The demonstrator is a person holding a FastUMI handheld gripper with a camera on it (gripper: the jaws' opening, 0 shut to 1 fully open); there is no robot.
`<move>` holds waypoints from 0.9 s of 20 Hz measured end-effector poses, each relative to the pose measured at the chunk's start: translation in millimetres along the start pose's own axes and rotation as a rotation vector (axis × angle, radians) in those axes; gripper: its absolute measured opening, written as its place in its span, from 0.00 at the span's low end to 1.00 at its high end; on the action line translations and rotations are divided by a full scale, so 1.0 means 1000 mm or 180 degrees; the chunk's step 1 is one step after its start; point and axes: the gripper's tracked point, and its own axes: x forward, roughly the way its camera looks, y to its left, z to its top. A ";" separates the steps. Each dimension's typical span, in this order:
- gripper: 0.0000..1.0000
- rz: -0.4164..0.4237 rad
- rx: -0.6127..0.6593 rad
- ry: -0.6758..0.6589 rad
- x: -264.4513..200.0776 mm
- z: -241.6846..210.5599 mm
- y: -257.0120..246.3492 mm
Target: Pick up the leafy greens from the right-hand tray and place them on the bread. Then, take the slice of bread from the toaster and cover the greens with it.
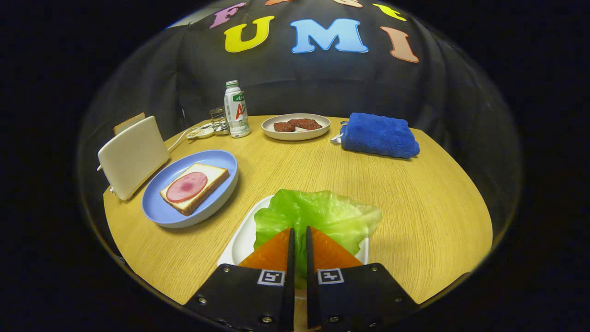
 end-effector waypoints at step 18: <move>0.00 0.0458 0.0780 -0.0157 -0.013 0.031 0.010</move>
